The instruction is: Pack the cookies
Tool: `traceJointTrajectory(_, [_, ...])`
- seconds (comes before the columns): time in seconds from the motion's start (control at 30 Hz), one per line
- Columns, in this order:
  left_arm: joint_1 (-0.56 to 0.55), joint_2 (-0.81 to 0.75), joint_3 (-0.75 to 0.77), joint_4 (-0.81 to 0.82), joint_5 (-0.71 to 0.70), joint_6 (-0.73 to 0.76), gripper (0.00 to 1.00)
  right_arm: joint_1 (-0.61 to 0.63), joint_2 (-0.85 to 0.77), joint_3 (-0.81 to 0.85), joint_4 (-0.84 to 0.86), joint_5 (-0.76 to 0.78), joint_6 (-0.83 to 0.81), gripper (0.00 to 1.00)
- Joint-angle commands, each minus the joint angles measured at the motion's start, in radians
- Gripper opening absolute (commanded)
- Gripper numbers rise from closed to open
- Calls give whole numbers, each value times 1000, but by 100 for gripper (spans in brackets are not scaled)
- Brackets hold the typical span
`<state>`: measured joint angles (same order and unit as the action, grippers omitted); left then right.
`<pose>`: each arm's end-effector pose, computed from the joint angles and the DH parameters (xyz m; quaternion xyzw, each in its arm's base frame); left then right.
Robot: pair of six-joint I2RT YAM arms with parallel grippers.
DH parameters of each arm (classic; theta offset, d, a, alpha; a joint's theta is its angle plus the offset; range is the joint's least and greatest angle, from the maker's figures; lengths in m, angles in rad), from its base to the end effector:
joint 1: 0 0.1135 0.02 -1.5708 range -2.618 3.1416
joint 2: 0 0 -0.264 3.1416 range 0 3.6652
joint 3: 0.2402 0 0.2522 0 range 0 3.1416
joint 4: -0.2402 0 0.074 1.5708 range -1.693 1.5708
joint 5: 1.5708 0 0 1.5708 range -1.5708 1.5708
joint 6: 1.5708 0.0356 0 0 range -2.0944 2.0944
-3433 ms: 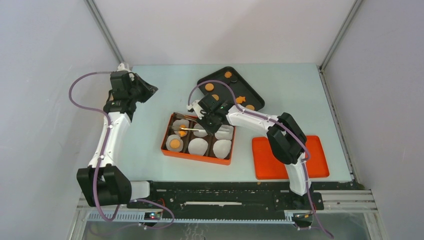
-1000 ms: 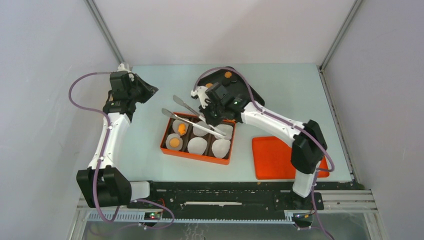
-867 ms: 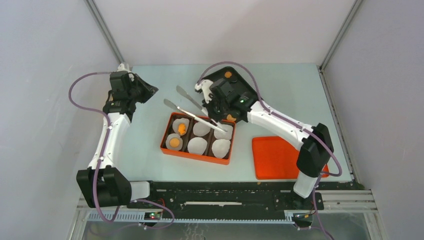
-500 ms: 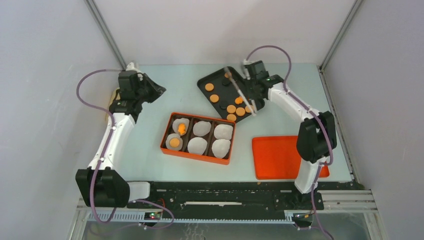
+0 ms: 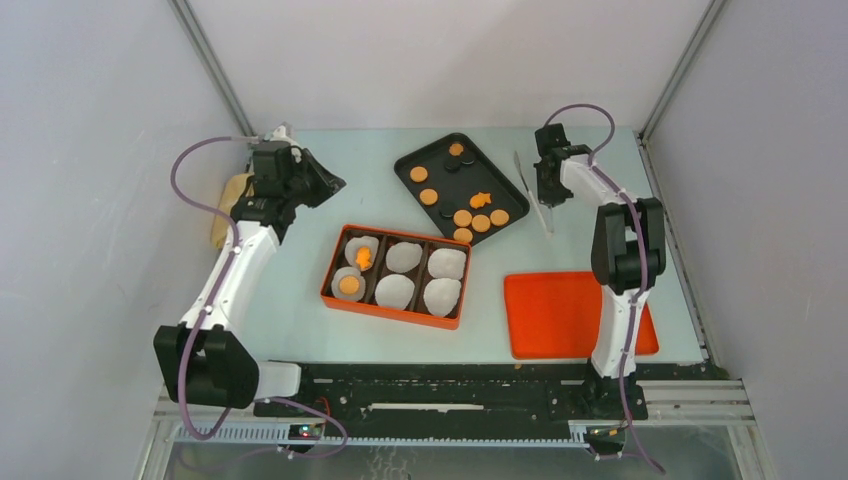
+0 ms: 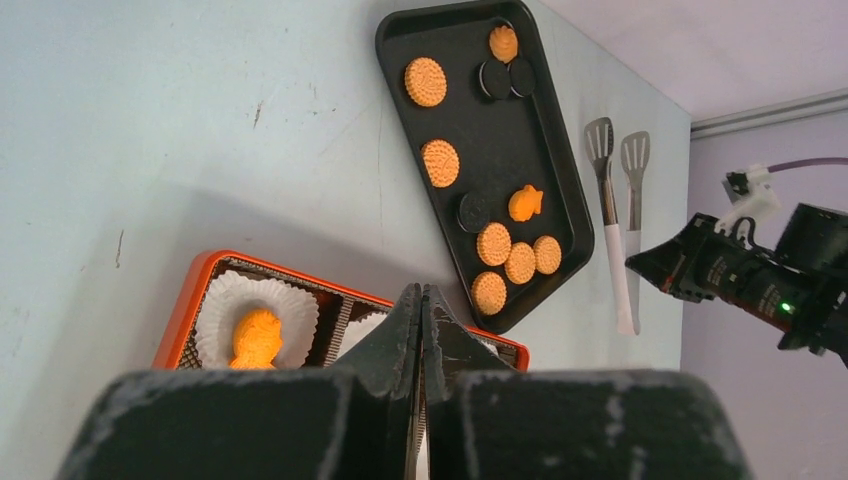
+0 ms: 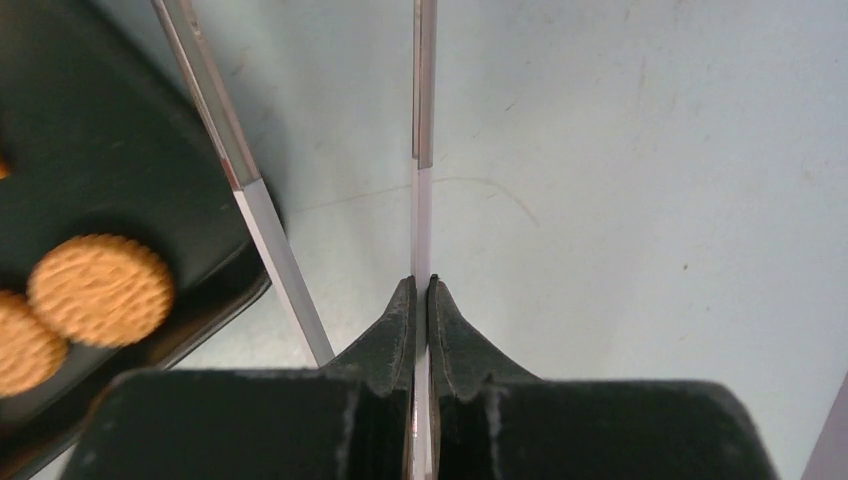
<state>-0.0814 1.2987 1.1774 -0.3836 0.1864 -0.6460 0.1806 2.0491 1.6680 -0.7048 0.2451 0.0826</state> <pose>0.2933 -0.0306 0.3450 -0.1935 0.8368 -0.2549 0.4443 0.4362 0.0709 0.2164 -0.0179 0.9638 -0.0864 0.2518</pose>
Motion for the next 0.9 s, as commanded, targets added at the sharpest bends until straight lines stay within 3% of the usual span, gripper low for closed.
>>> traceJointTrajectory(0.0, [-6, 7, 51, 29, -6, 23, 4, -29, 91, 121, -59, 82, -66, 6])
traceJointTrajectory(0.23, [-9, 31, 53, 43, 4, 16, 4, -52, 218, 246, -203, 134, -99, 8])
traceJointTrajectory(0.3, [-13, 40, 56, 46, 6, 14, 4, -52, 228, 249, -220, 129, -91, 14])
traceJointTrajectory(0.43, [-22, 58, 65, 46, 7, 15, 4, -56, 229, 242, -215, 121, -45, 48])
traceJointTrajectory(0.53, [-25, 68, 69, 45, 10, 17, 4, -64, 217, 248, -200, 88, -14, 61])
traceJointTrajectory(0.67, [-29, 72, 76, 46, 13, 16, 4, -64, 157, 219, -165, 57, 28, 73])
traceJointTrajectory(0.87, [-45, 75, 87, 46, 14, 19, 4, -63, 55, 136, -127, 46, 79, 75])
